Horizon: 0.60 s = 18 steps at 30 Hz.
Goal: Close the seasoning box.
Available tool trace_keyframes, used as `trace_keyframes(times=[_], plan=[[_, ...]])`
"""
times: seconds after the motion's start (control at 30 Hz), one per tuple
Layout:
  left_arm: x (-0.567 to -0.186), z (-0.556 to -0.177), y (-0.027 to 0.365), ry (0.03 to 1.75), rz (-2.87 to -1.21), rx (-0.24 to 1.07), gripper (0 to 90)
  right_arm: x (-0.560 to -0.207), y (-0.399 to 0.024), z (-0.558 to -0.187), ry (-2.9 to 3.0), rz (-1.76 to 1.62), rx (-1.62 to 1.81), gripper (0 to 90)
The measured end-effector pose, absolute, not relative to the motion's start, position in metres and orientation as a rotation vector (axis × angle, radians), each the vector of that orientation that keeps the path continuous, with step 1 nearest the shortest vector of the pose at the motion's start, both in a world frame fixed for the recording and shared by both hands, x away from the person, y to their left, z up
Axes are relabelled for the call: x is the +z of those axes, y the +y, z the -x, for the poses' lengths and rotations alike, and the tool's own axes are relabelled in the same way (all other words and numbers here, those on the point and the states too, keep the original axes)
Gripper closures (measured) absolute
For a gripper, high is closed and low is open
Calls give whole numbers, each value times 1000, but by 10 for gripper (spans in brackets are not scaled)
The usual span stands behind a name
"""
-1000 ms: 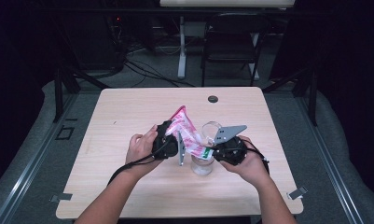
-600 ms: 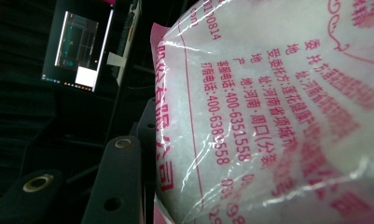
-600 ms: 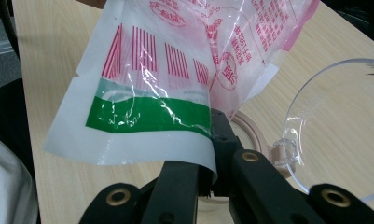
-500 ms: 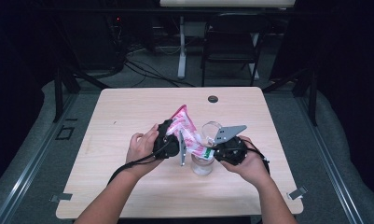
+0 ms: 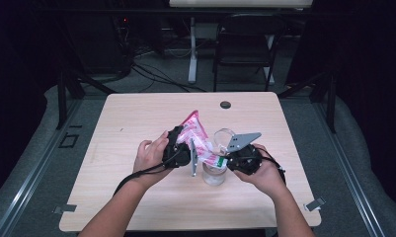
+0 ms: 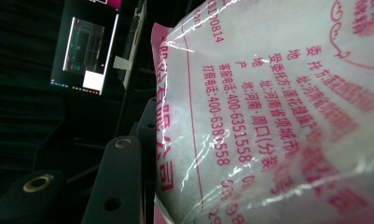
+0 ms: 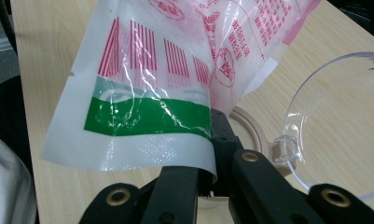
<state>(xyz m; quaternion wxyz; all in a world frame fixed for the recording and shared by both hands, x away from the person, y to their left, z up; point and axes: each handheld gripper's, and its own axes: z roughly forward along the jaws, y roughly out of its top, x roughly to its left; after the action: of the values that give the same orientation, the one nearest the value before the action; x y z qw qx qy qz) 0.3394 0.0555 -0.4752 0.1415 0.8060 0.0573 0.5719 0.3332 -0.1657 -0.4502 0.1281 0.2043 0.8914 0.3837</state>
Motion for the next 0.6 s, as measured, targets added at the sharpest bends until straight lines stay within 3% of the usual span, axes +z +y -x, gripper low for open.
trace_keyframes(times=[0.6], plan=[[-474,-338,55,156,-2317,1663,588,-452,-166,-334,2608,-591,1105,900]])
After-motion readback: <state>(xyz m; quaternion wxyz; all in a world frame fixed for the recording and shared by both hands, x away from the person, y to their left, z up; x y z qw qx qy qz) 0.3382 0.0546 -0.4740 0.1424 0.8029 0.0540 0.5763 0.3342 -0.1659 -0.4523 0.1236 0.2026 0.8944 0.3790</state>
